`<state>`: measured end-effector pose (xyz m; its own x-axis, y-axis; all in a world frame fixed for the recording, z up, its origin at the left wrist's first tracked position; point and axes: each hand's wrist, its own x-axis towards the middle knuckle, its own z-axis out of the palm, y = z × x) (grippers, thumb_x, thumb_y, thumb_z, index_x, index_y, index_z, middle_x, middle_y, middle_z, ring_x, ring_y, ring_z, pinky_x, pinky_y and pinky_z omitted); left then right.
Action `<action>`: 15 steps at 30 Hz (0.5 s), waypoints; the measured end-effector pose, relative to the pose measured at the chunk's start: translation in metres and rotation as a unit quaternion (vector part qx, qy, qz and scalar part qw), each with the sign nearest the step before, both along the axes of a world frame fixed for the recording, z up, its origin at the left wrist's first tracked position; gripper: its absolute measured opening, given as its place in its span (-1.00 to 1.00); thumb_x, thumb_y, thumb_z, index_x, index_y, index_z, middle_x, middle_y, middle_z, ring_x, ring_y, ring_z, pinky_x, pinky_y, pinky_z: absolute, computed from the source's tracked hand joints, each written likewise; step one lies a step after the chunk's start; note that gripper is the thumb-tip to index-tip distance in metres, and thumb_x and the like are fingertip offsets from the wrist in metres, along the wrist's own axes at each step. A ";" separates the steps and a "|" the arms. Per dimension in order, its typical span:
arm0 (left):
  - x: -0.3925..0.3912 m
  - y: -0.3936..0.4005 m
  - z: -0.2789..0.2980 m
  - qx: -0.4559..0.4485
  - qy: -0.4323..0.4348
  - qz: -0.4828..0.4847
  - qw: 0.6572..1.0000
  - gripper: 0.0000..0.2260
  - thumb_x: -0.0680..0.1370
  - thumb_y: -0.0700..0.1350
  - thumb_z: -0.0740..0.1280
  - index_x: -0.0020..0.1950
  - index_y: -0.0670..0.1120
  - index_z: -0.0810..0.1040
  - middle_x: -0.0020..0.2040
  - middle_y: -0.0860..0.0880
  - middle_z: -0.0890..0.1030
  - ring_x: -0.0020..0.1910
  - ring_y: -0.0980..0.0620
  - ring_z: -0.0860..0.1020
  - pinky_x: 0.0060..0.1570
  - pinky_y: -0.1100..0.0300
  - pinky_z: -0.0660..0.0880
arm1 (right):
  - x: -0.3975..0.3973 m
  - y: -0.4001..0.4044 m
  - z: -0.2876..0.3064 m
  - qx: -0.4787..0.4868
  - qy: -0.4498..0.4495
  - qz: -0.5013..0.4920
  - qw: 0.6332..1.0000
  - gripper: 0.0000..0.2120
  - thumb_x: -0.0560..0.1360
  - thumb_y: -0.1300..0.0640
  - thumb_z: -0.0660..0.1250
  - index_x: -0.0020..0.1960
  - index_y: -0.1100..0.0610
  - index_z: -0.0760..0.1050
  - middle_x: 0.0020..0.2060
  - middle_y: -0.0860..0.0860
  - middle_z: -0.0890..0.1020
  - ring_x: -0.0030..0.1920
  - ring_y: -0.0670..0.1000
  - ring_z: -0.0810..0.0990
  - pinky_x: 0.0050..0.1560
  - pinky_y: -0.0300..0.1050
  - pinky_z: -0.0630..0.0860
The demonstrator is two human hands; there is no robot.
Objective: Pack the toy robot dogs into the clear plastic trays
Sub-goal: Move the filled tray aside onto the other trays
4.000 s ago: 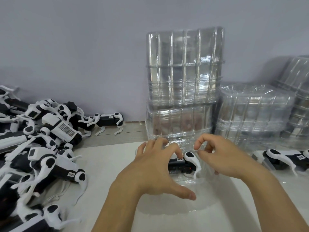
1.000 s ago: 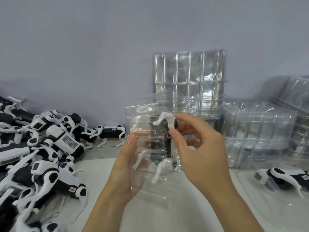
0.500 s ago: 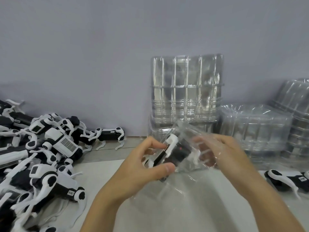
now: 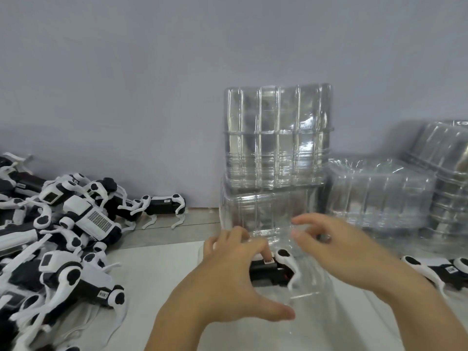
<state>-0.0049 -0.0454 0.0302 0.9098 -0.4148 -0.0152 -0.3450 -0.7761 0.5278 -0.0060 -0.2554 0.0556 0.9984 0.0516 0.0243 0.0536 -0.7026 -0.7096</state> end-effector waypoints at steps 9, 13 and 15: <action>-0.001 -0.019 -0.011 -0.024 -0.010 -0.041 0.999 -0.27 0.13 0.53 0.42 0.24 0.38 0.34 0.30 0.39 0.23 0.44 0.23 0.04 0.39 0.15 0.08 | 0.003 -0.006 -0.014 -0.083 0.071 -0.036 0.993 -0.43 0.52 0.32 0.36 0.40 -0.16 0.38 0.08 -0.10 0.43 -0.11 -0.13 0.45 -0.07 -0.27 0.41; 0.008 -0.006 -0.003 -0.124 -0.100 0.079 0.984 -0.66 0.37 0.39 0.37 -0.04 0.20 0.48 -0.03 0.23 0.53 0.02 0.28 0.46 0.06 0.21 0.44 | 0.005 -0.009 -0.015 -0.090 0.052 -0.071 0.992 -0.39 0.46 0.39 0.33 0.38 -0.13 0.41 -0.10 -0.23 0.37 -0.16 -0.18 0.43 -0.28 -0.35 0.34; 0.012 -0.001 -0.001 -0.095 -0.132 0.192 0.968 -0.75 0.50 0.23 0.37 -0.16 0.09 0.44 -0.20 0.10 0.54 -0.21 0.16 0.50 -0.19 0.16 0.47 | 0.005 -0.012 -0.015 -0.098 0.054 -0.094 0.989 -0.41 0.45 0.37 0.33 0.37 -0.11 0.42 -0.12 -0.24 0.35 -0.14 -0.16 0.45 -0.25 -0.30 0.38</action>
<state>0.0071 -0.0459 0.0297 0.9593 -0.0185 0.2818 -0.1932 -0.7708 0.6071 -0.0014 -0.2672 0.0404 0.9872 -0.1413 -0.0744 -0.1587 -0.8175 -0.5536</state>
